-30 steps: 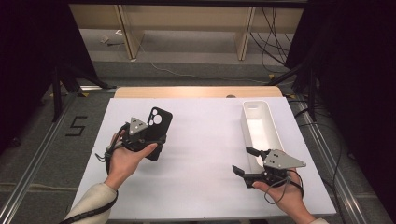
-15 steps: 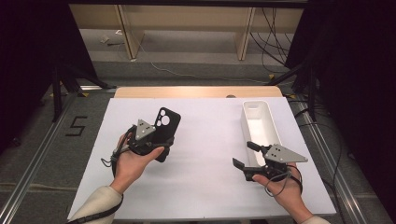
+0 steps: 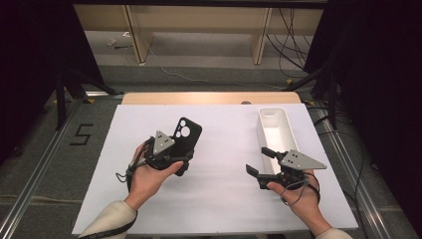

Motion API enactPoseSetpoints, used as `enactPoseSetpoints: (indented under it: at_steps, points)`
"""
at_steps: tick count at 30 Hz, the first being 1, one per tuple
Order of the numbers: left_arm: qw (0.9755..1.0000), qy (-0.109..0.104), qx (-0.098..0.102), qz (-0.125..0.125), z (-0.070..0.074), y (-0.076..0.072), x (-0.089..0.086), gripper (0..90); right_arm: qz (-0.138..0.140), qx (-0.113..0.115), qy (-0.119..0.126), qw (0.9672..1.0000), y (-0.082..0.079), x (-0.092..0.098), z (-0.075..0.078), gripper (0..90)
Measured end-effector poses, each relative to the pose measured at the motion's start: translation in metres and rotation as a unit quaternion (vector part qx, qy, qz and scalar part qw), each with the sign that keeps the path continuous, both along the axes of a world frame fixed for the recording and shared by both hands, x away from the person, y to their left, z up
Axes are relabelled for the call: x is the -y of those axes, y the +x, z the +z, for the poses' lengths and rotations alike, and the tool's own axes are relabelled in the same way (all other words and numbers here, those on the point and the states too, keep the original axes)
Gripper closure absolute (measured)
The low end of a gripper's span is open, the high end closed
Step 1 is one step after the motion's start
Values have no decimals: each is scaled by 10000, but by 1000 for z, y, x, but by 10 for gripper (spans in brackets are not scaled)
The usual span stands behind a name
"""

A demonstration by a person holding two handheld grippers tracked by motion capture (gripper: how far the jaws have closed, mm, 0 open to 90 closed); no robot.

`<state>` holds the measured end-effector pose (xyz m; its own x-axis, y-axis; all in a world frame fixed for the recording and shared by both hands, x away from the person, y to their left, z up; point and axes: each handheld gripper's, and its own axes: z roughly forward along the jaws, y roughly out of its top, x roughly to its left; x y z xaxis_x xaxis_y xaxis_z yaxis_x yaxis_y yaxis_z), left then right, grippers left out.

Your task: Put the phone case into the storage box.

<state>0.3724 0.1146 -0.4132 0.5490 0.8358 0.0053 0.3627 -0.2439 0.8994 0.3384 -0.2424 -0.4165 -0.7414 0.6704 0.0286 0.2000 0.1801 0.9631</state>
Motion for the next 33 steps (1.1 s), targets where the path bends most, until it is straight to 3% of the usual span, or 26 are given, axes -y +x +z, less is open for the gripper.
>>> enactPoseSetpoints:
  at_steps: [33]
  points:
    - [9991, -77, 100, -410, -1, -15, 32, 159, 55, 58, 207, 9998, 16, -29, 12, 213]
